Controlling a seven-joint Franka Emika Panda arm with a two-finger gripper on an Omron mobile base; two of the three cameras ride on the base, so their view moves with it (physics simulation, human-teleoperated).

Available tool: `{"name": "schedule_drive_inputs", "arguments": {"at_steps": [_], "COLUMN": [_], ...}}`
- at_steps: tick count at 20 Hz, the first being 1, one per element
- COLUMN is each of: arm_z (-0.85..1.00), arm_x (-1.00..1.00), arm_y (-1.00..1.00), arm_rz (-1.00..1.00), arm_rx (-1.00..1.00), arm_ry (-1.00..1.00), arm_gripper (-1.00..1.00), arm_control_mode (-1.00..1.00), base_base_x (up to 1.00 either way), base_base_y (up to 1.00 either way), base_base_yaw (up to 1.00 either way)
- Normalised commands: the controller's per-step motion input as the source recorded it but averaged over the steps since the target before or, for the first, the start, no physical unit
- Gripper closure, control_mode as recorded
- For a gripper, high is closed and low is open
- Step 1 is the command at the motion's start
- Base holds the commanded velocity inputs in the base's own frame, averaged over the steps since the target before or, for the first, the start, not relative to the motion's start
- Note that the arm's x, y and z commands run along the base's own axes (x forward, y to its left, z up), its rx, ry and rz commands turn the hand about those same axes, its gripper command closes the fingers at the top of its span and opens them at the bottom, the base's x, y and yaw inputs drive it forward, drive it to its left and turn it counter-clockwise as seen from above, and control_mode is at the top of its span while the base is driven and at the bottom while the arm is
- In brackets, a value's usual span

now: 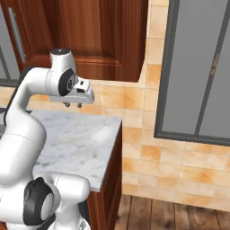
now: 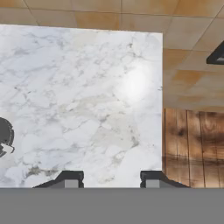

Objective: Navigate to the stove.

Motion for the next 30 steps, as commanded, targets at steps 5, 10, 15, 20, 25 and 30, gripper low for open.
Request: {"name": "schedule_drive_inputs", "arguments": {"at_steps": [5,10,15,20,25,30], "arm_z": [0.00,0.00,0.00,0.05,0.00,0.00], "arm_x": [-0.51,-1.00,-0.76,-0.12,0.00,0.00], "arm_y": [0.00,0.15,0.09,0.02,0.00,0.00], "arm_rz": [0.04,0.12,0.00,0.00,0.00,0.00], "arm_rx": [0.00,0.00,0.00,0.00,0.00,0.00], "arm_ry": [-0.01,-0.23,-0.20,-0.01,0.00,0.00], "arm_gripper": [-1.00,-1.00,-1.00,-1.00,-1.00,-1.00], "arm_control_mode": [-1.00,-1.00,-1.00,-1.00,1.00,1.00], "base_base_x": [0.00,0.00,0.00,0.00,-0.84,-0.87], "base_base_y": [0.00,0.00,0.00,0.00,0.10,0.39], "base_base_yaw": [0.00,0.00,0.00,0.00,0.00,0.05]}}
